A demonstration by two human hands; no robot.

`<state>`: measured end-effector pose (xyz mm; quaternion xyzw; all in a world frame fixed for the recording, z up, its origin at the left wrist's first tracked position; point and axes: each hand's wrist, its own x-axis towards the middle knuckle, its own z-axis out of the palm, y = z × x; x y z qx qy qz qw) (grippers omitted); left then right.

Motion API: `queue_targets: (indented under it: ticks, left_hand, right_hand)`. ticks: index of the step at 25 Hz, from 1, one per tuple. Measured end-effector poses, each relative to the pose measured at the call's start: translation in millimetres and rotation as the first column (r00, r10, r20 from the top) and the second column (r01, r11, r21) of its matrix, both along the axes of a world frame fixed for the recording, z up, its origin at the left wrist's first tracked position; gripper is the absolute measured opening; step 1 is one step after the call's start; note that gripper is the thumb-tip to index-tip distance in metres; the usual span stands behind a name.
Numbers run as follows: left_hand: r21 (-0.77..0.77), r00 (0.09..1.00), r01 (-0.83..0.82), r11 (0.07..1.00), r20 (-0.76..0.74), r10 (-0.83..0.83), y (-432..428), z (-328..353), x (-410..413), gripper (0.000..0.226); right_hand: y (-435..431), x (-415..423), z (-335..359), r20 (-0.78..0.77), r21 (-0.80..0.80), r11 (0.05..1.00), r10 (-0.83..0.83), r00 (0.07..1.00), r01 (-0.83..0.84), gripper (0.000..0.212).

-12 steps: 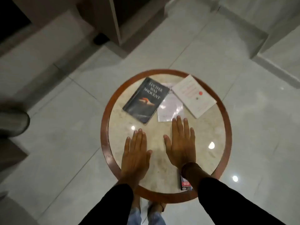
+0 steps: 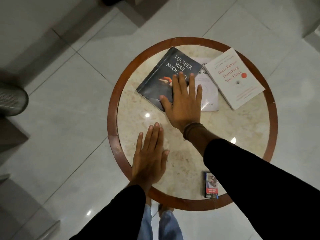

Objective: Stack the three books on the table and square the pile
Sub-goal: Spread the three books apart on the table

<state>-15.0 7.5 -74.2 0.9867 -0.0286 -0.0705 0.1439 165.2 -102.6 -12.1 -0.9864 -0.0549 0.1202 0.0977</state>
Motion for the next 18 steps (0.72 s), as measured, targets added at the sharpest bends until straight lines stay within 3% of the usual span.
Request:
queue_targets:
  ticks: [4,10,13,15,18]
  left_hand:
    - [-0.015,1.0,0.0,1.0,0.031,0.001,1.7,-5.1,-3.8,0.072]
    - [0.003,1.0,0.001,1.0,0.005,-0.001,2.0,-10.1,-3.6,0.074]
    - [-0.005,1.0,-0.001,1.0,-0.015,0.001,3.6,-13.9,-4.4,0.078]
    - [-0.007,1.0,-0.004,1.0,-0.027,0.004,4.6,-15.0,-4.2,0.08]
    - [0.012,0.999,0.003,1.0,-0.046,-0.002,6.4,-14.8,-3.7,0.083]
  right_hand:
    - [2.7,6.8,-9.3,-0.07,-0.136,0.982,0.122,0.99,-0.131,0.087]
    - [-6.4,36.6,-8.5,-0.128,-0.057,0.872,0.476,0.87,-0.486,0.088]
    - [-3.1,47.3,-3.6,-0.157,-0.063,0.83,0.54,0.827,-0.554,0.092]
    - [-9.8,45.6,-0.9,-0.148,-0.017,0.868,0.489,0.86,-0.496,0.092]
    - [-54.8,47.4,4.6,0.011,0.018,0.987,0.161,0.987,-0.161,0.073]
